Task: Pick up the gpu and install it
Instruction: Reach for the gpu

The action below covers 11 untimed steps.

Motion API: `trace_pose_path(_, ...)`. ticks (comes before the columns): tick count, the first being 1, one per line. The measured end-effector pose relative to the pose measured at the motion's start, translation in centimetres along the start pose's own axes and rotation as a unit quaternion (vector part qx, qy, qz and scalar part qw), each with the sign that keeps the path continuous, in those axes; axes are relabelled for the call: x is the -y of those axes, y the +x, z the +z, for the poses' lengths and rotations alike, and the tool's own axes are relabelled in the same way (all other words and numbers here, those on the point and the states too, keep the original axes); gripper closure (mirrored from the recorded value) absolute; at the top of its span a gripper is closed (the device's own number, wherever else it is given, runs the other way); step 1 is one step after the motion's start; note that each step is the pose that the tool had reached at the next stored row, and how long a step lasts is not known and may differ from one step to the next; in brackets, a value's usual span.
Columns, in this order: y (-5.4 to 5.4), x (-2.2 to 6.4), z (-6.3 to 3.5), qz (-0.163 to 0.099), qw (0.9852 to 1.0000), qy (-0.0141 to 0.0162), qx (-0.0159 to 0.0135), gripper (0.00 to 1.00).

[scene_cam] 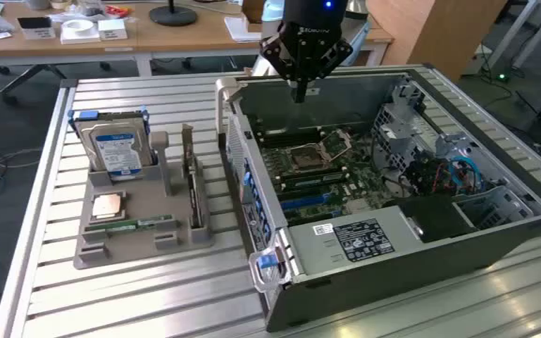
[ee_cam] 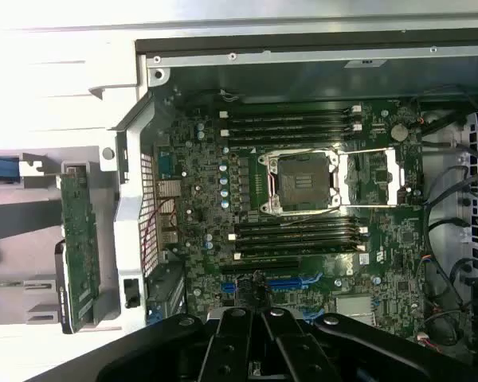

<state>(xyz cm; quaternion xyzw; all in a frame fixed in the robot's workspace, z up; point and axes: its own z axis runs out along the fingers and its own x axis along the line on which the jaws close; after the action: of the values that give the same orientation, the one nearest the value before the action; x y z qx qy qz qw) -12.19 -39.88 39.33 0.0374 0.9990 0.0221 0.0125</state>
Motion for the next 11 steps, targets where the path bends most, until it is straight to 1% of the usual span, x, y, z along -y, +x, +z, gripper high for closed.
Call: trace_pose_path(11, 0.00, 0.00, 0.00, 0.000, 1.0000, 0.0000, 0.0000, 0.89)
